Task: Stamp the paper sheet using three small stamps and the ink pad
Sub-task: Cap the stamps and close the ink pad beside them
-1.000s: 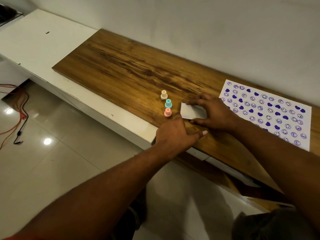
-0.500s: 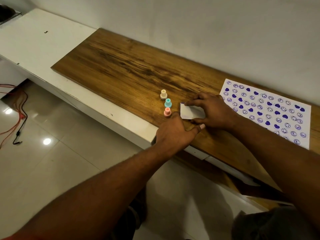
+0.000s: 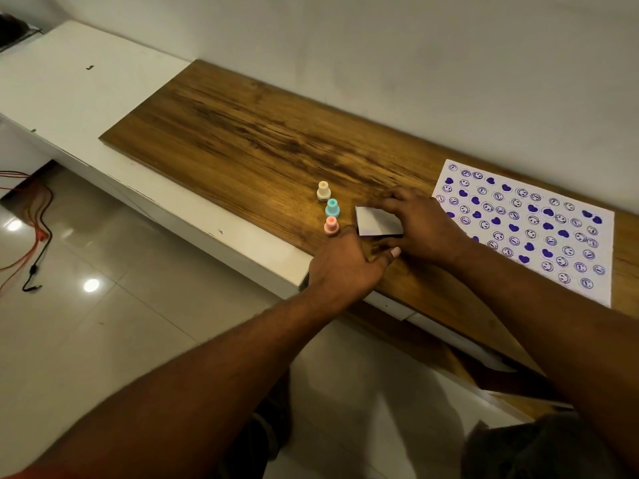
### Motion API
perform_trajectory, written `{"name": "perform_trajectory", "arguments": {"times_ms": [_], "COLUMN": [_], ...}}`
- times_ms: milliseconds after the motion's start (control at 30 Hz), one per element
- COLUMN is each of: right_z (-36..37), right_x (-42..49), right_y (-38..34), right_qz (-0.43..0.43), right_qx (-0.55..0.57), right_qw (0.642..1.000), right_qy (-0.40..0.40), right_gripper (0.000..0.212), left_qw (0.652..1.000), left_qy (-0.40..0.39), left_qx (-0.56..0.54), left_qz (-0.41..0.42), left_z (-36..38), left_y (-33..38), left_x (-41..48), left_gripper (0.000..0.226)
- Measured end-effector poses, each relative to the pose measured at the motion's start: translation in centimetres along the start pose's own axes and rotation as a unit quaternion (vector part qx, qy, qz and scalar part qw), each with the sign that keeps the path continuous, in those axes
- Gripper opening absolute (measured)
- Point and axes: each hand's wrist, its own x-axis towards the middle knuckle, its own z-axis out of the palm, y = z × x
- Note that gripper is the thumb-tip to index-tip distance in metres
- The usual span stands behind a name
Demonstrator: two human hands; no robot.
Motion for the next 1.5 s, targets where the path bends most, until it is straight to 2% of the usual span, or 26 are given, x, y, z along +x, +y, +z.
{"name": "perform_trajectory", "arguments": {"times_ms": [167, 300, 467, 633, 1033, 1300, 1500], "right_z": [-0.8, -0.6, -0.3, -0.2, 0.2, 0.1, -0.2], "right_x": [-1.2, -2.0, -0.9, -0.5, -0.2, -0.2, -0.6], "right_y": [1.5, 1.6, 1.1, 1.6, 1.9, 1.6, 1.6], "right_qz": [0.024, 0.043, -0.004, 0.001, 0.000, 0.007, 0.016], "right_qx": [0.009, -0.004, -0.019, -0.018, -0.019, -0.018, -0.009], "right_qw": [0.998, 0.998, 1.000, 1.000, 1.000, 1.000, 1.000], "right_qy": [0.051, 0.055, 0.006, 0.017, 0.018, 0.009, 0.015], "right_gripper": [0.087, 0.098, 0.088, 0.077, 0.079, 0.079, 0.091], "left_qw": [1.000, 1.000, 0.999, 0.999, 0.998, 0.998, 0.998], "left_qy": [-0.005, -0.005, -0.017, -0.019, -0.026, 0.023, 0.026], "left_qx": [0.005, -0.002, -0.024, -0.015, -0.046, -0.049, -0.051], "left_qz": [-0.017, -0.029, -0.027, -0.030, -0.040, 0.011, 0.019], "left_z": [-0.2, -0.2, 0.0, 0.3, 0.3, 0.5, 0.8], "left_y": [-0.1, 0.0, 0.2, 0.0, -0.2, -0.2, -0.5], "left_x": [-0.1, 0.0, 0.0, 0.0, 0.1, -0.1, 0.2], "left_gripper": [0.079, 0.079, 0.073, 0.070, 0.066, 0.081, 0.088]}}
